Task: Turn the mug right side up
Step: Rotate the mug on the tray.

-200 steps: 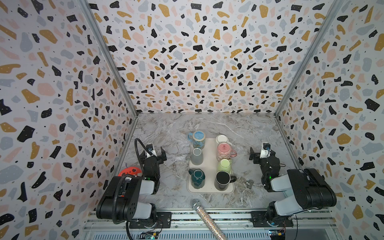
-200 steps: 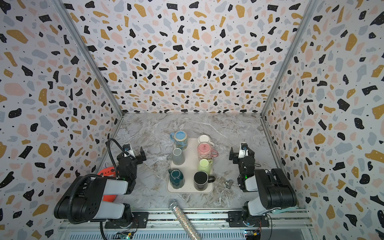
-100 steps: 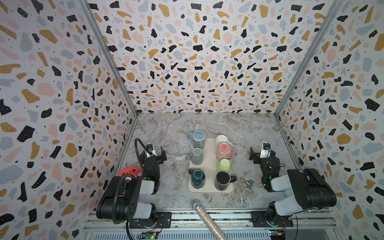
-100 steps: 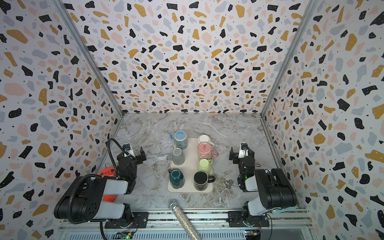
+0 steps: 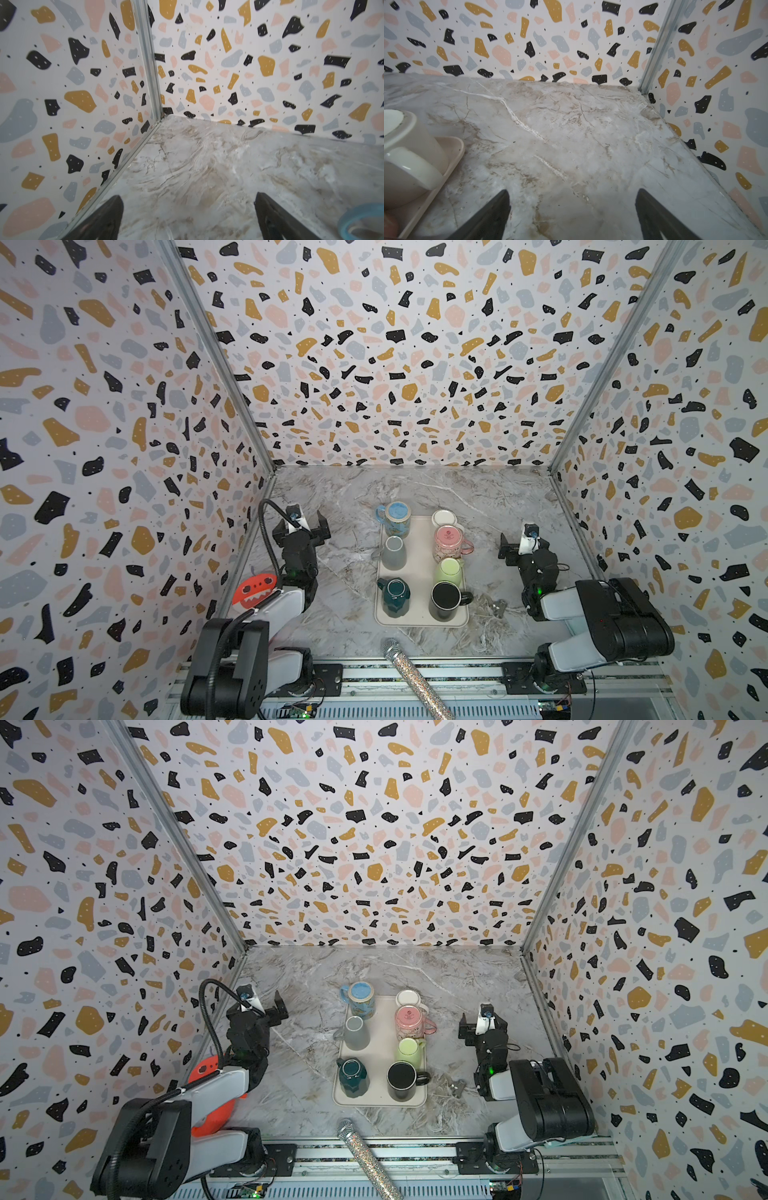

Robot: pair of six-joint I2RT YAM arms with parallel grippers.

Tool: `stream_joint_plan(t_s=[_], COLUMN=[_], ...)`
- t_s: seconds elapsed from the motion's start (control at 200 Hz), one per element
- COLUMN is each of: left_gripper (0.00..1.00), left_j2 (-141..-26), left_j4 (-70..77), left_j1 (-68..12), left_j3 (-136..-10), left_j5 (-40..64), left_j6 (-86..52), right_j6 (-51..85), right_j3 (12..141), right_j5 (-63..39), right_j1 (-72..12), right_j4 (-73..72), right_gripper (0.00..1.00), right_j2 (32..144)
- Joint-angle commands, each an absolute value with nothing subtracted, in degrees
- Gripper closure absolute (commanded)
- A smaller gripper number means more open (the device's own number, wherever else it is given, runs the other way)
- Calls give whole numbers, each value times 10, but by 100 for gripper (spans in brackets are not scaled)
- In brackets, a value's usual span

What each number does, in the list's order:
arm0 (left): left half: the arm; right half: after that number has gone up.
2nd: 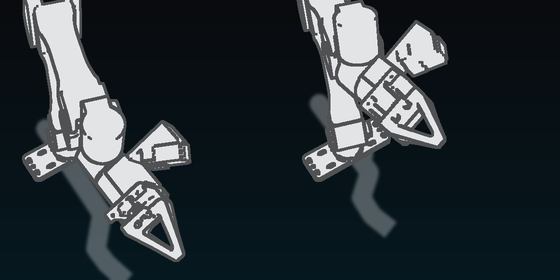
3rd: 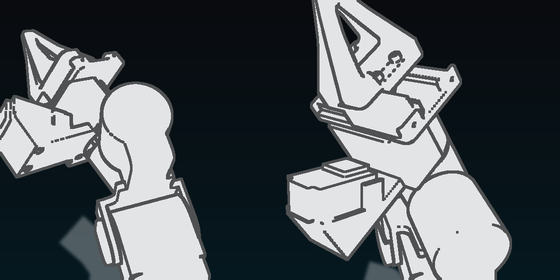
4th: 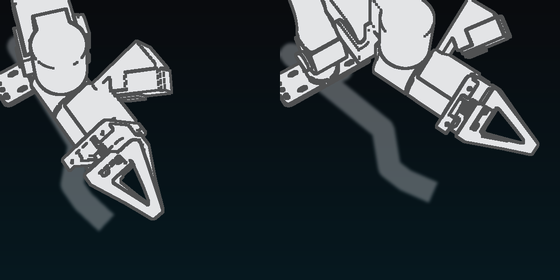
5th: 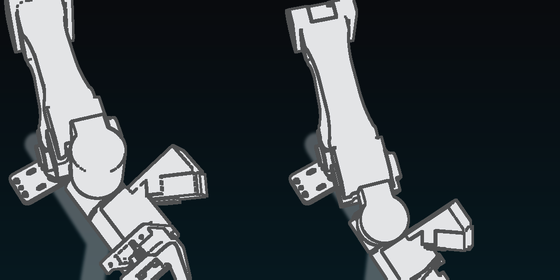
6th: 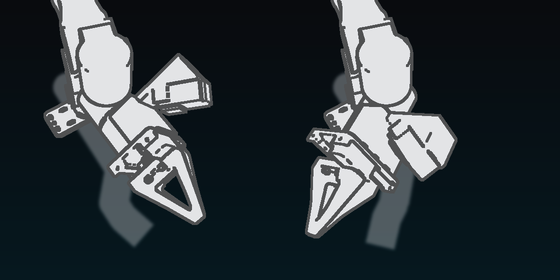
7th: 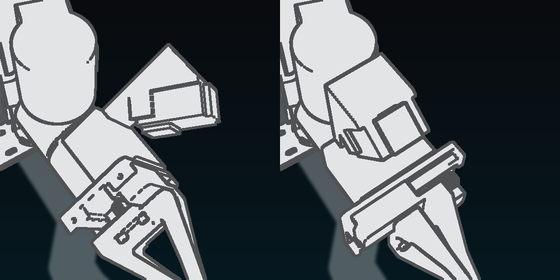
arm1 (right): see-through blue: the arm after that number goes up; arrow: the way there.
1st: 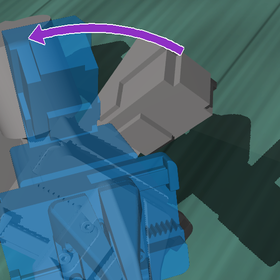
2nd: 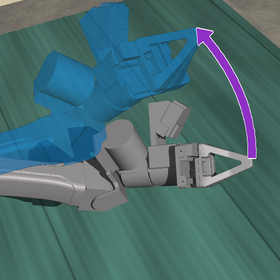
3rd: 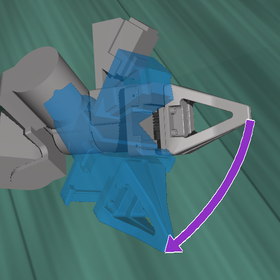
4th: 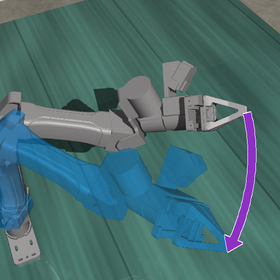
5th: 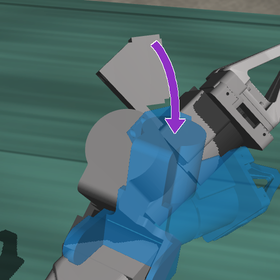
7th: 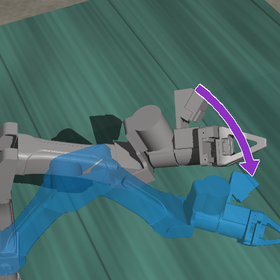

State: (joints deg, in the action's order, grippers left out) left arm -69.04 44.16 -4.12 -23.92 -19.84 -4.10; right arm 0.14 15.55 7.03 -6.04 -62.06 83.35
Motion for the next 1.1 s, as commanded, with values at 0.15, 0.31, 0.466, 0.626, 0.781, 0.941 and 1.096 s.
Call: stream_joint_plan(t_s=[0.15, 0.31, 0.466, 0.626, 0.781, 0.941, 1.096], left_gripper=[0, 0, 0, 0, 0, 0, 0], left_j2=[-680, -680, -668, -655, -655, -664, -666], left_j4=[227, 158, 148, 127, 126, 129, 120], left_j1=[-38, -38, -38, -38, -38, -38, -38], left_j3=[-338, -383, -395, -403, -404, -404, -411], left_j5=[-146, -98, -84, -77, -75, -63, -62], left_j6=[-120, -158, -180, -193, -203, -213, -215], right_j6=[49, 141, 212, 282, 394, 479, 555], right_j3=[406, 546, 649, 672, 637, 627, 601], right_j5=[23, -38, -139, -233, -350, -411, -476], right_j1=[-81, -105, -106, -75, -43, -42, -42], right_j4=[-180, 36, 177, 199, 134, 98, 51], right_gripper=[5, 5, 13, 15, 19, 22, 24], right_j2=[813, 864, 930, 970, 974, 990, 1000])
